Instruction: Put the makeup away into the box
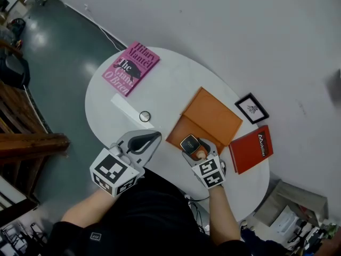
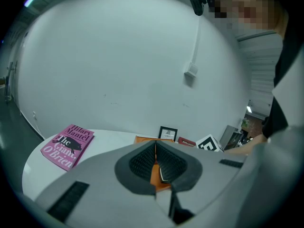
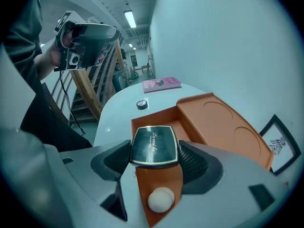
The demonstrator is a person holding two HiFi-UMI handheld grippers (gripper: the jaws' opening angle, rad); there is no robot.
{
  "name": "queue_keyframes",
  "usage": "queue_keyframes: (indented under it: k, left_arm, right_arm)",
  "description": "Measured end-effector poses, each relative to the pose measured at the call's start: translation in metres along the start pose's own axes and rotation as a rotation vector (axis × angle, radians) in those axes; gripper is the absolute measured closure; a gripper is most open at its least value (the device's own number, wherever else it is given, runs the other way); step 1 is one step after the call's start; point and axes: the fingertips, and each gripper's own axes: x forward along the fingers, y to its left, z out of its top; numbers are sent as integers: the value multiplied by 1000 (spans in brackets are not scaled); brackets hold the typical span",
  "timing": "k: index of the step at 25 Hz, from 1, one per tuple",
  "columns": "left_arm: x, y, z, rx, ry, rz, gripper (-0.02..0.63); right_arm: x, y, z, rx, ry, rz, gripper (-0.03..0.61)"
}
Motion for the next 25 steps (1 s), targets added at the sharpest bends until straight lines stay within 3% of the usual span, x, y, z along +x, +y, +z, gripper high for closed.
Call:
queue_keyframes:
  k: [17,25]
  left_arm:
    - [-4,10,-16,-43,33,18,600]
    - [-13,13,-24,-77,39,35,600]
  right_arm:
    - [22,-7,-5,82,1,87,299]
    - [48,-17,-10,-1,97,98,299]
